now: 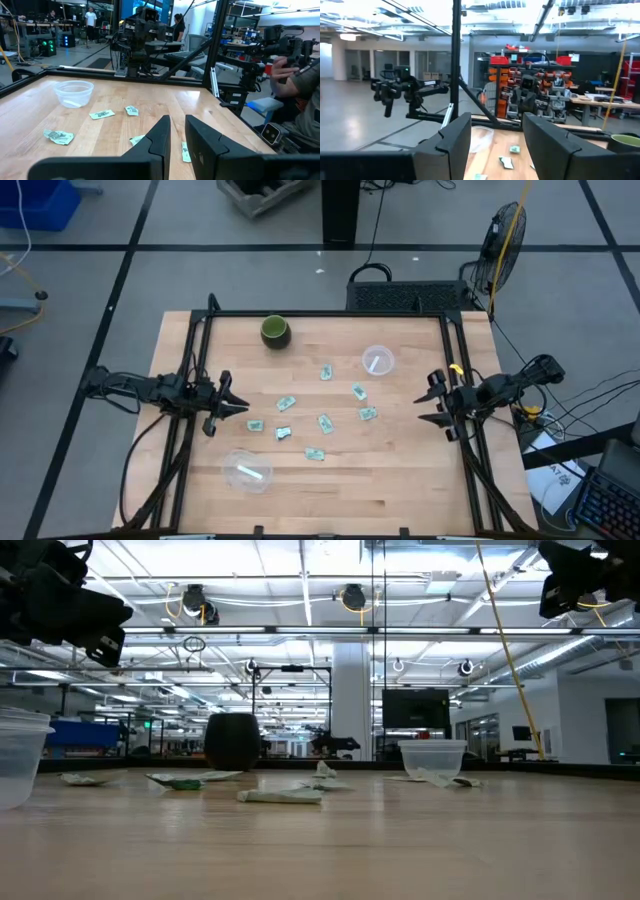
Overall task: Pick and place items into bin
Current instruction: Put the green stevia packet into the top transparent bin
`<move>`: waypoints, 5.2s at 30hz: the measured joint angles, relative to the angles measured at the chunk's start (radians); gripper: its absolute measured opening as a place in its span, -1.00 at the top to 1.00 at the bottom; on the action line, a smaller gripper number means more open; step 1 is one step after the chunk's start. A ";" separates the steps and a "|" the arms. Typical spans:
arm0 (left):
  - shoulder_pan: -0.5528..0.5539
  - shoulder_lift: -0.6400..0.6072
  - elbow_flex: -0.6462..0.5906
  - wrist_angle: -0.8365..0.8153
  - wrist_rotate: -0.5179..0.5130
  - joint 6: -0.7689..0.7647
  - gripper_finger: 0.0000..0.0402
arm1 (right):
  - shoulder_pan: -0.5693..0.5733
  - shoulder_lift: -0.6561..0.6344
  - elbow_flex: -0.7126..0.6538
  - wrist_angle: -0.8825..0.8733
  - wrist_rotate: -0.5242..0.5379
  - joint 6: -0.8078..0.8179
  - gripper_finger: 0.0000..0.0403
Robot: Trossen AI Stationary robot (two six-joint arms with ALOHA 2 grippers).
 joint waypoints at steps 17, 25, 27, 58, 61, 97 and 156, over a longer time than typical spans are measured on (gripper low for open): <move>0.000 0.000 0.000 0.001 0.000 0.000 0.70 | -0.001 0.343 -0.043 0.406 0.167 0.083 0.15; 0.000 0.000 0.000 0.002 0.000 0.000 0.70 | 0.003 0.839 0.172 0.259 0.193 0.025 0.15; 0.000 0.000 0.000 0.003 0.000 0.000 0.70 | 0.004 0.944 0.234 0.158 0.193 0.014 0.15; 0.000 0.000 0.000 0.003 0.000 0.000 0.70 | -0.210 1.492 0.510 -0.245 0.133 0.255 0.15; 0.000 0.000 0.000 0.003 0.000 0.000 0.70 | -0.210 1.492 0.510 -0.243 0.083 0.268 0.15; 0.000 0.000 0.000 0.004 0.000 0.000 0.70 | -0.211 1.493 0.331 0.184 0.084 0.122 0.89; 0.000 0.000 0.000 0.003 0.000 0.000 0.70 | -0.741 1.283 0.334 0.053 0.208 0.311 0.86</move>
